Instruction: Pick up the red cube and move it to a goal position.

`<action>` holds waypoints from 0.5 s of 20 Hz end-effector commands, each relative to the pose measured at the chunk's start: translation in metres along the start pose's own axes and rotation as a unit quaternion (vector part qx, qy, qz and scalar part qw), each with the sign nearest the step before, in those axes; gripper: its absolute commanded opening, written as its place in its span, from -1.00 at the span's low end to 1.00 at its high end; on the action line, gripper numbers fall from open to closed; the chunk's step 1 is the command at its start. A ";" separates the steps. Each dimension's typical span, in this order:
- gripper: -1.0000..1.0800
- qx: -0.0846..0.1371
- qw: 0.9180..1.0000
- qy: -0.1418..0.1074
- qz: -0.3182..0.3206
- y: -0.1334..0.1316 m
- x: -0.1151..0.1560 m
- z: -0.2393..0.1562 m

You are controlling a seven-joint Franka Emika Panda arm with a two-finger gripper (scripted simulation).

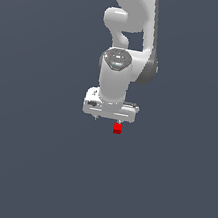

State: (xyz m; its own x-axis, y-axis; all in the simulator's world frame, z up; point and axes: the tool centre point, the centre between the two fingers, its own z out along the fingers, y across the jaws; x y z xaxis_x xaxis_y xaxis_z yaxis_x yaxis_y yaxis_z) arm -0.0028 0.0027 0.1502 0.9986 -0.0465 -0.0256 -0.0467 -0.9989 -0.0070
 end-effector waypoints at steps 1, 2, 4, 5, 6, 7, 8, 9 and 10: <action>0.92 0.000 1.000 0.000 0.000 0.000 0.000 0.000; 0.92 0.000 1.000 0.000 0.000 0.000 0.000 0.000; 0.92 0.000 1.000 0.000 0.000 -0.001 -0.001 0.002; 0.92 0.000 1.000 0.000 0.000 -0.002 -0.001 0.004; 0.92 0.000 1.000 0.000 0.000 -0.003 -0.002 0.006; 0.92 0.000 1.000 0.001 0.001 -0.004 -0.003 0.008; 0.92 0.000 1.000 0.001 0.001 -0.005 -0.004 0.011; 0.92 0.000 1.000 0.002 0.002 -0.006 -0.006 0.015; 0.92 0.000 1.000 0.002 0.002 -0.008 -0.007 0.019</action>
State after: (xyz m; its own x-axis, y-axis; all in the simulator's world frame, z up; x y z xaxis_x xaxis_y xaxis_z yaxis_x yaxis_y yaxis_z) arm -0.0079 0.0086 0.1371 0.9985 -0.0498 -0.0221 -0.0499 -0.9987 -0.0063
